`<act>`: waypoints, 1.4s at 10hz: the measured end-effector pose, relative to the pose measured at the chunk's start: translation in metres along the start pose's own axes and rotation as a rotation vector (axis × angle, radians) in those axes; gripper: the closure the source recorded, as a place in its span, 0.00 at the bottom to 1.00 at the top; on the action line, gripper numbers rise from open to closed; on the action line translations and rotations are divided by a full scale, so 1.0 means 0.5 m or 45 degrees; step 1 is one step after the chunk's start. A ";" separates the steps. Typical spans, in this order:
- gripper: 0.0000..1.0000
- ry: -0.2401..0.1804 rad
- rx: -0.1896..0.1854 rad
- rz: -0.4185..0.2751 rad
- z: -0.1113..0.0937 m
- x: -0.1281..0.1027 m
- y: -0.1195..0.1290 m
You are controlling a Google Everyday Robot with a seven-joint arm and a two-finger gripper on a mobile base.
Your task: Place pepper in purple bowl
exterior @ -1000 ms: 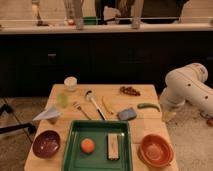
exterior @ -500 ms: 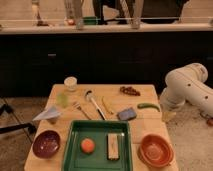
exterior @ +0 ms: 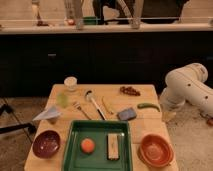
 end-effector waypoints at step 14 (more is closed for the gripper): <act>0.39 -0.123 0.063 0.005 0.010 0.008 -0.026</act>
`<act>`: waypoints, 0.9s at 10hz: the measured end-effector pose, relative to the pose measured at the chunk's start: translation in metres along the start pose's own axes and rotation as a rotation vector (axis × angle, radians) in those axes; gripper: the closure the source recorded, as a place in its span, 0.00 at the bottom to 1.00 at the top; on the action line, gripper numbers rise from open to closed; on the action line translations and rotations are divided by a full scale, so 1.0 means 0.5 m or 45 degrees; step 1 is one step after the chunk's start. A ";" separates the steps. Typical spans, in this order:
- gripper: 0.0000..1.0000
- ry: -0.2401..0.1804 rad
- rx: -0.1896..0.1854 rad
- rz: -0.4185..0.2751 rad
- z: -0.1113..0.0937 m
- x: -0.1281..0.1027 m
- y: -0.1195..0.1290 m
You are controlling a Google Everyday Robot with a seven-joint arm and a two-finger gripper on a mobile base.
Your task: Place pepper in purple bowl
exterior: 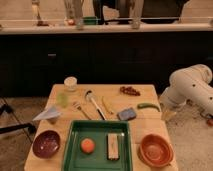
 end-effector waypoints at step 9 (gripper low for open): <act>0.39 -0.095 0.032 -0.071 0.112 -0.035 -0.092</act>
